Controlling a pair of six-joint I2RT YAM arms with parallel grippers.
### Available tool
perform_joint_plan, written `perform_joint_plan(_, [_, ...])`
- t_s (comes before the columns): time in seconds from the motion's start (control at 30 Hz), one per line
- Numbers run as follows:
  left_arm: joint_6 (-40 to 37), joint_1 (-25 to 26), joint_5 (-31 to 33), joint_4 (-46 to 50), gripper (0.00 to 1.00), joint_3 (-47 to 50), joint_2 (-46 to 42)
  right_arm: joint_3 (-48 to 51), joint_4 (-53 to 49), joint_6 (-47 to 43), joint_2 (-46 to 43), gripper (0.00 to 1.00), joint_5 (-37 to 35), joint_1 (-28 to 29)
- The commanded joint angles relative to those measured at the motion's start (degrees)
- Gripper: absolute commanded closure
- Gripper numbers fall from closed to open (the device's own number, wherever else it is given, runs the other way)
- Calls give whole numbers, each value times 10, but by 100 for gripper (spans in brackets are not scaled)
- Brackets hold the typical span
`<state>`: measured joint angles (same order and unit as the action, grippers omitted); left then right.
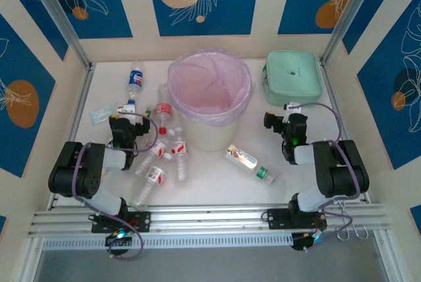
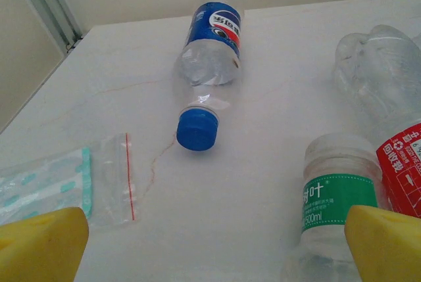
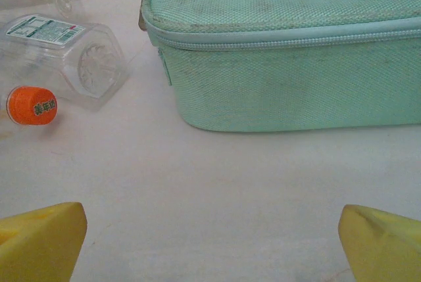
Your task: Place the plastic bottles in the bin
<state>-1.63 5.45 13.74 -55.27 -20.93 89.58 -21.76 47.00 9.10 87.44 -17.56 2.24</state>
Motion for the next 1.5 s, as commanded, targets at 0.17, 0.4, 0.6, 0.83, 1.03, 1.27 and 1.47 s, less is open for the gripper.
perform_joint_plan(0.17, [0, 4, -4, -11, 1, 4, 3, -7, 18, -9, -2, 1, 7, -2])
perform_joint_plan(0.4, [0, 4, -5, -9, 1, 3, 3, -9, 16, -8, -2, 1, 8, -2])
perform_joint_plan(0.6, [1, 3, -6, -5, 0, 2, 3, -10, 11, -5, -3, 1, 25, -10])
perform_joint_plan(0.83, [3, 2, -11, -5, 1, 2, 2, -9, 13, -6, -3, 1, 25, -9])
perform_joint_plan(1.03, [3, 2, -11, -5, 1, 3, 2, -9, 14, -6, -4, 1, 27, -10])
perform_joint_plan(1.27, [22, 3, 24, 206, 1, -50, -146, -138, -330, 3, -121, 1, 19, -11])
perform_joint_plan(1.47, [127, 3, 14, 620, 1, -221, -247, -300, -812, 134, -212, 1, 58, 6])
